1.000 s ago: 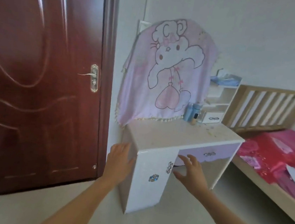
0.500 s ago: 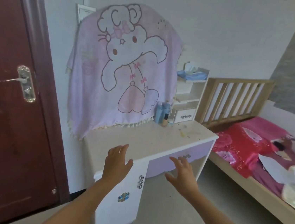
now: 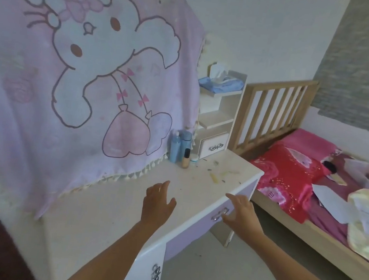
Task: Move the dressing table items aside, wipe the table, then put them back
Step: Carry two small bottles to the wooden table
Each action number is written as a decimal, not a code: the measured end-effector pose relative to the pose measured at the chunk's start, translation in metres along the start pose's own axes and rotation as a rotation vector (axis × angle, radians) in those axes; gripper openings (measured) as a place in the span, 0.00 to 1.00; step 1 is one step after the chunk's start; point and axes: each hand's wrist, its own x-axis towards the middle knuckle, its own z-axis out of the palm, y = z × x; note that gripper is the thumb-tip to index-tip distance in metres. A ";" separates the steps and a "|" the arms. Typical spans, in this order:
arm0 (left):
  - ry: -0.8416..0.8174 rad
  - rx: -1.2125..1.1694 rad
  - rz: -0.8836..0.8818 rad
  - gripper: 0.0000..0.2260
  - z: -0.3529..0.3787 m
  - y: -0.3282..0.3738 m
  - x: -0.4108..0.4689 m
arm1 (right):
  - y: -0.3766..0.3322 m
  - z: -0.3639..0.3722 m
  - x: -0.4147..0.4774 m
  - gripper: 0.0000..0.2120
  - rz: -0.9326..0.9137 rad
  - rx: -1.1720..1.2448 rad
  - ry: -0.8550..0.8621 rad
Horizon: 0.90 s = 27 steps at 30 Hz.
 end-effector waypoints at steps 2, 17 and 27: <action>-0.030 0.007 0.005 0.24 0.022 0.007 0.025 | 0.020 0.002 0.024 0.29 0.028 0.009 -0.010; 0.019 -0.158 -0.397 0.25 0.139 0.067 0.169 | 0.128 0.014 0.227 0.26 -0.154 0.032 -0.196; 0.139 -0.254 -0.519 0.26 0.159 0.028 0.248 | 0.101 0.065 0.331 0.26 -0.280 0.015 -0.328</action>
